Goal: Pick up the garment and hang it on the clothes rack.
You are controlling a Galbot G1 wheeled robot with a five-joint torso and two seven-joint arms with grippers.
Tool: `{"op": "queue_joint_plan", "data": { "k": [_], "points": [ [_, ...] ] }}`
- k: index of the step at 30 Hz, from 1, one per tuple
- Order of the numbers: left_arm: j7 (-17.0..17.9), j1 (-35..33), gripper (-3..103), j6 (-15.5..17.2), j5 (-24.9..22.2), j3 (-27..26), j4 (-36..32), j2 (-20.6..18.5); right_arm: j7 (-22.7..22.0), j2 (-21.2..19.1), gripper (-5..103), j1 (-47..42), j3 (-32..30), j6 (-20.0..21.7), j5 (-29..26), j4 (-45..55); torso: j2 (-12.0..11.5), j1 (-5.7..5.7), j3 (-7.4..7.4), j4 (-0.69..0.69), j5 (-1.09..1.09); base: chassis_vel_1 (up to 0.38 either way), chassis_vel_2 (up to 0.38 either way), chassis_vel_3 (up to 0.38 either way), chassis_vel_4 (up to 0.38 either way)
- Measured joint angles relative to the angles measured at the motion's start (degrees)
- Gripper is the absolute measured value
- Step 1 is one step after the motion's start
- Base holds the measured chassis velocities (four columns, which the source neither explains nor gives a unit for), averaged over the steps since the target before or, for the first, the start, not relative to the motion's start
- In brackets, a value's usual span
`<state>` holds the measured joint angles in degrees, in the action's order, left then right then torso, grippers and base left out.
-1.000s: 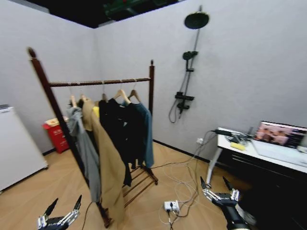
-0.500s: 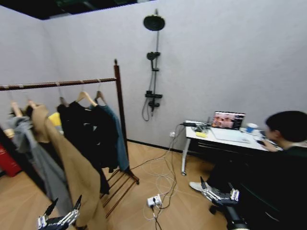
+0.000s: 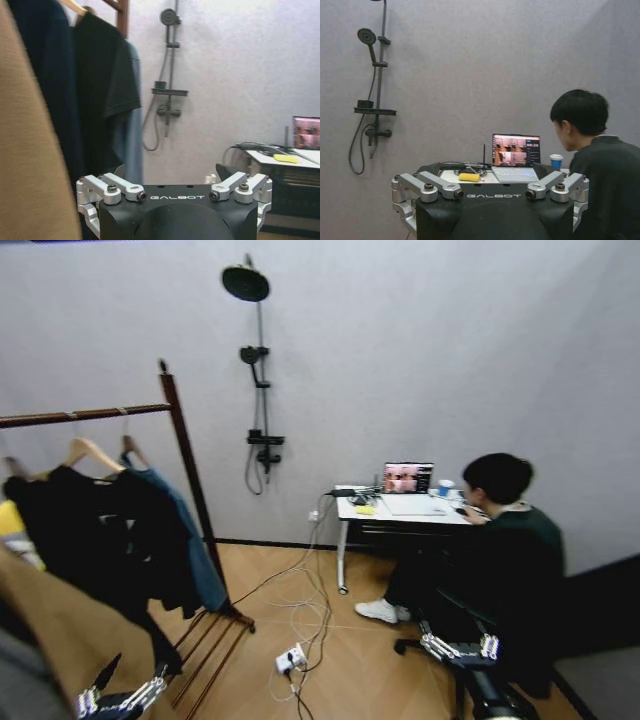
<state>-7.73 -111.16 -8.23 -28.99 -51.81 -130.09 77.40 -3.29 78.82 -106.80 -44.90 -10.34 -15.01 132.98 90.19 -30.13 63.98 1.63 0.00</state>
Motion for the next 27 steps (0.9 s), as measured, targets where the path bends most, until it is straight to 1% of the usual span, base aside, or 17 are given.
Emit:
{"op": "queue_joint_plan", "data": {
  "k": [6,14,20,25,27],
  "points": [
    [0.00,0.00,100,0.00,0.00,0.00,0.00,0.00,0.00,0.00,100,0.00,0.00,0.00,0.00,0.00,0.00,0.00,0.00,0.02,0.01,-0.110,-0.127,-0.121,-0.120],
    [0.00,0.00,100,0.00,0.00,0.00,0.00,0.00,0.00,0.00,100,0.01,0.01,0.00,0.00,0.00,-0.01,-0.02,0.01,-0.01,0.00,-0.017,-0.019,-0.015,-0.022],
    [0.00,0.00,100,0.00,0.00,0.00,0.00,0.00,0.00,0.00,100,0.01,0.00,0.00,0.00,0.00,0.00,-0.02,0.01,-0.01,-0.01,0.057,-0.096,-0.078,0.112],
    [0.00,0.00,100,0.01,0.00,0.00,0.00,0.00,0.00,0.00,100,0.01,0.00,0.00,0.00,0.00,-0.01,-0.02,0.01,0.00,0.02,0.149,-0.213,-0.128,0.193],
    [0.00,0.00,100,0.00,0.00,0.00,0.00,0.00,0.00,0.00,100,0.01,0.00,0.00,0.00,0.00,0.00,0.00,0.00,0.00,-0.01,0.179,-0.237,-0.184,0.241]
  ]
}}
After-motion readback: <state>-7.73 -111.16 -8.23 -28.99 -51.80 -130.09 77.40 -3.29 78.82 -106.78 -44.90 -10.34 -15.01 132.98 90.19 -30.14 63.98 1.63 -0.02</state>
